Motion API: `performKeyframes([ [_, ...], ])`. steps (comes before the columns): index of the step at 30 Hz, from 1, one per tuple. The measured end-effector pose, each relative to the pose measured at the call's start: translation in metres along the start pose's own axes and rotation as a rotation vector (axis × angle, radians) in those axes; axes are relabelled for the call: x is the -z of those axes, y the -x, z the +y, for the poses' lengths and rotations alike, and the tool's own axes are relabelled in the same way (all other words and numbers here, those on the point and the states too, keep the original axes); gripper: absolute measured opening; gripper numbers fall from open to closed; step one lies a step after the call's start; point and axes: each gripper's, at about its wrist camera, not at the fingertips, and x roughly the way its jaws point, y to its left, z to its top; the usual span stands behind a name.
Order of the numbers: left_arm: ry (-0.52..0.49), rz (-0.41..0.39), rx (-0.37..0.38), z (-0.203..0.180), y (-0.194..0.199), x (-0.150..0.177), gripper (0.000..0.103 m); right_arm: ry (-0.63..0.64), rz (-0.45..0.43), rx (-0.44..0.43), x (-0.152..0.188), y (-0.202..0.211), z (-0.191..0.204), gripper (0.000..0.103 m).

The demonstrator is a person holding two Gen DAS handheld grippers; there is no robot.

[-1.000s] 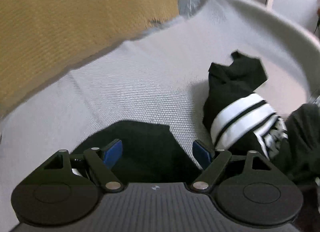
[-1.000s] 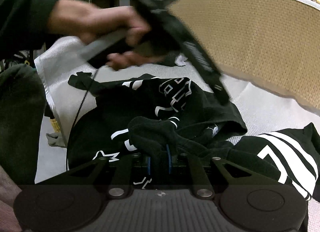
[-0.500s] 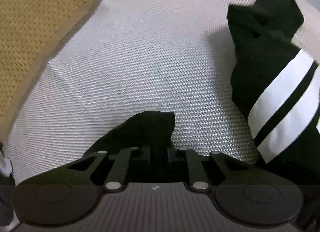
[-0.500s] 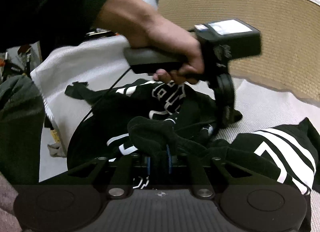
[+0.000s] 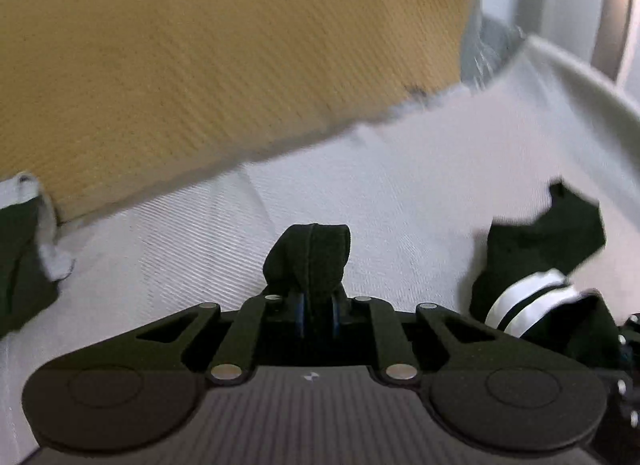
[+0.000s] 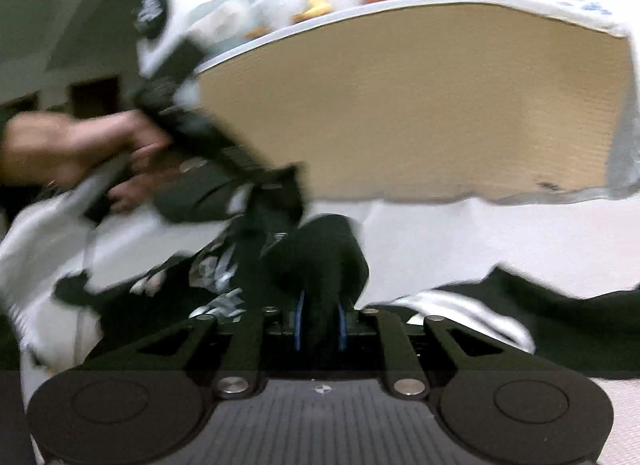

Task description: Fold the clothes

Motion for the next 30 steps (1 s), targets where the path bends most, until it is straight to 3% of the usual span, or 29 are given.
performKeyframes([
  [6,0.119,-0.161,-0.005,0.020,0.031,0.006,0.014,0.089,-0.061,0.062,-0.031,-0.025,-0.016,0.016],
  [17,0.330,-0.405,-0.138,0.046,0.010,-0.018,0.015,0.088,-0.247,0.174,-0.102,-0.090,-0.061,0.008],
  [19,0.365,-0.377,-0.154,0.055,-0.009,-0.021,0.018,0.068,-0.246,0.191,-0.108,-0.104,-0.071,0.007],
  [20,0.388,-0.332,-0.163,0.062,-0.024,-0.021,0.027,0.034,-0.220,0.184,-0.107,-0.110,-0.080,0.007],
  [21,0.411,-0.261,-0.169,0.070,-0.041,-0.021,0.038,-0.008,-0.181,0.173,-0.103,-0.117,-0.088,0.007],
  [22,0.430,-0.183,-0.166,0.079,-0.059,-0.019,0.042,-0.058,-0.132,0.147,-0.096,-0.126,-0.096,0.007],
  [25,0.460,-0.007,-0.160,0.102,-0.100,-0.004,0.045,-0.202,-0.052,0.074,-0.070,-0.136,-0.112,0.010],
  [26,0.464,0.006,-0.148,0.107,-0.104,0.002,0.050,-0.264,-0.018,0.055,-0.065,-0.140,-0.116,0.012],
  [27,0.466,0.001,-0.128,0.112,-0.104,0.007,0.056,-0.306,0.018,0.031,-0.064,-0.143,-0.119,0.021],
  [29,0.443,-0.008,-0.113,0.119,-0.102,0.012,0.066,-0.307,0.024,-0.010,-0.068,-0.144,-0.119,0.026],
  [30,0.423,-0.005,-0.115,0.122,-0.101,0.012,0.070,-0.304,0.028,-0.028,-0.069,-0.144,-0.119,0.041],
])
